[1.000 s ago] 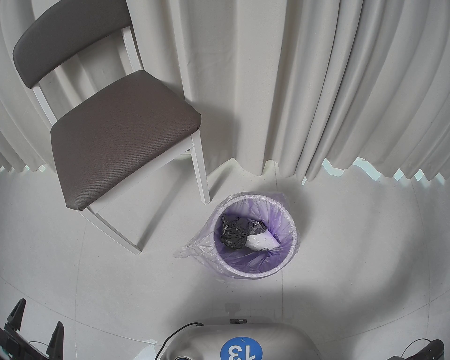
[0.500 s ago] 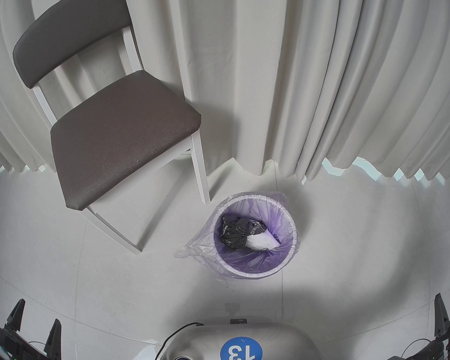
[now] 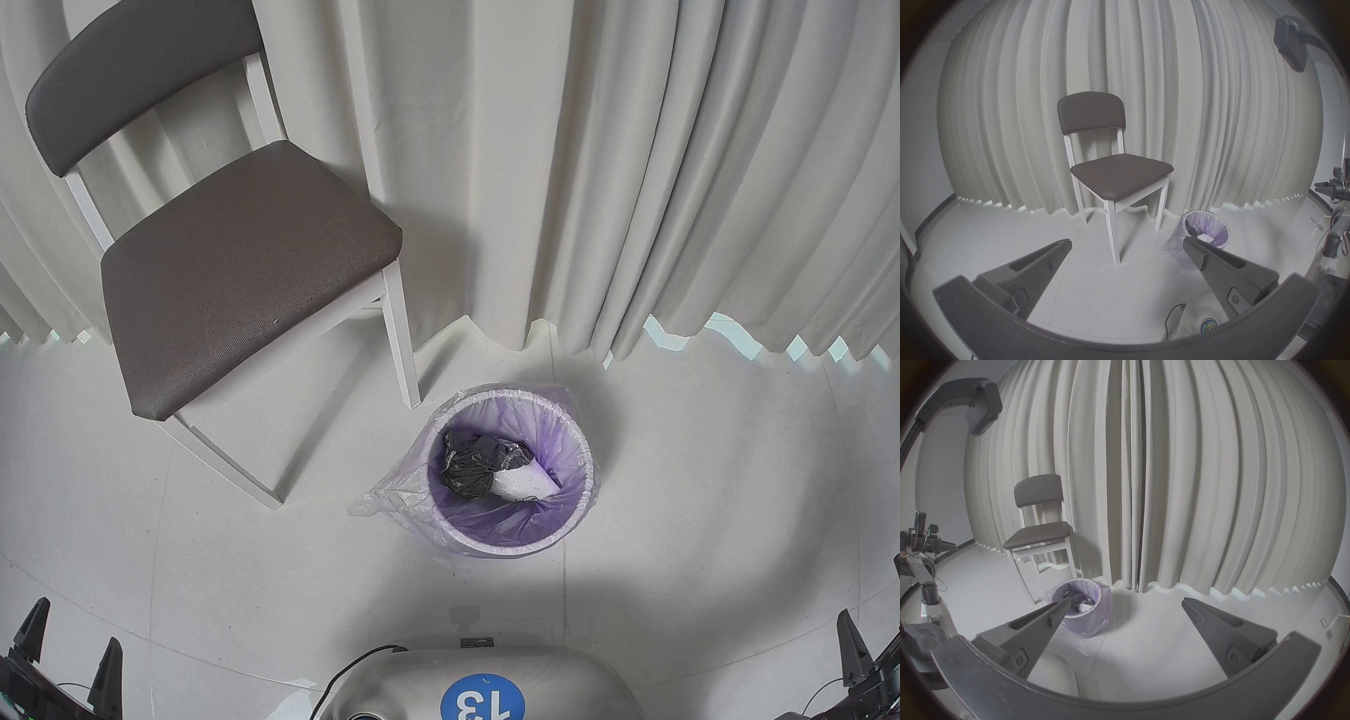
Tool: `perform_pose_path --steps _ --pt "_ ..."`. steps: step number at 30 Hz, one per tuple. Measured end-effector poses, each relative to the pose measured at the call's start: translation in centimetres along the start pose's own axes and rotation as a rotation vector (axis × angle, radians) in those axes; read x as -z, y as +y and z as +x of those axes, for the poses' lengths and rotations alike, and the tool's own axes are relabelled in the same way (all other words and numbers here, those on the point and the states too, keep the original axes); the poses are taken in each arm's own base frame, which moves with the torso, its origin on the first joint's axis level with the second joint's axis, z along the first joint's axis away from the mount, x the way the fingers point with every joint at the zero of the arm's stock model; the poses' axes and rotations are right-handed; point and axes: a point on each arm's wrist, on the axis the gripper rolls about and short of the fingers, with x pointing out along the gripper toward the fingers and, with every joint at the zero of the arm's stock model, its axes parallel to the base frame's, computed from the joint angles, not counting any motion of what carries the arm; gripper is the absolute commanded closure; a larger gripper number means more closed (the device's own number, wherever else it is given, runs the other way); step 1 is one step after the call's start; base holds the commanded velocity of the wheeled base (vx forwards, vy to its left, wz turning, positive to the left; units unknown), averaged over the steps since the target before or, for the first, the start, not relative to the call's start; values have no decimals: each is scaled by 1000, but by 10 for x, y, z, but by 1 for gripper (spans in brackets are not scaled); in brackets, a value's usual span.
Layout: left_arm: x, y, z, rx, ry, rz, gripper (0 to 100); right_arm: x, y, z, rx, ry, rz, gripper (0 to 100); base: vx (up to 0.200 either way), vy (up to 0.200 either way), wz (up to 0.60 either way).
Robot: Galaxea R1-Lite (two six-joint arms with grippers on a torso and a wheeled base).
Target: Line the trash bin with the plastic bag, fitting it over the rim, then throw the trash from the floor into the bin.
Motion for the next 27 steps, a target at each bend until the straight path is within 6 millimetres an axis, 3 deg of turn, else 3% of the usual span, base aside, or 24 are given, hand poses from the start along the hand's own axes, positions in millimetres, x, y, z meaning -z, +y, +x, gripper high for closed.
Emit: perform_pose_path --steps 18,27 --pt "0 0 0 3 -1 10 0 1 3 0 -122 -7 -203 0 0 0 0" --pt "0 0 0 1 -1 -1 0 2 1 0 -29 19 -74 0 0 0 0"
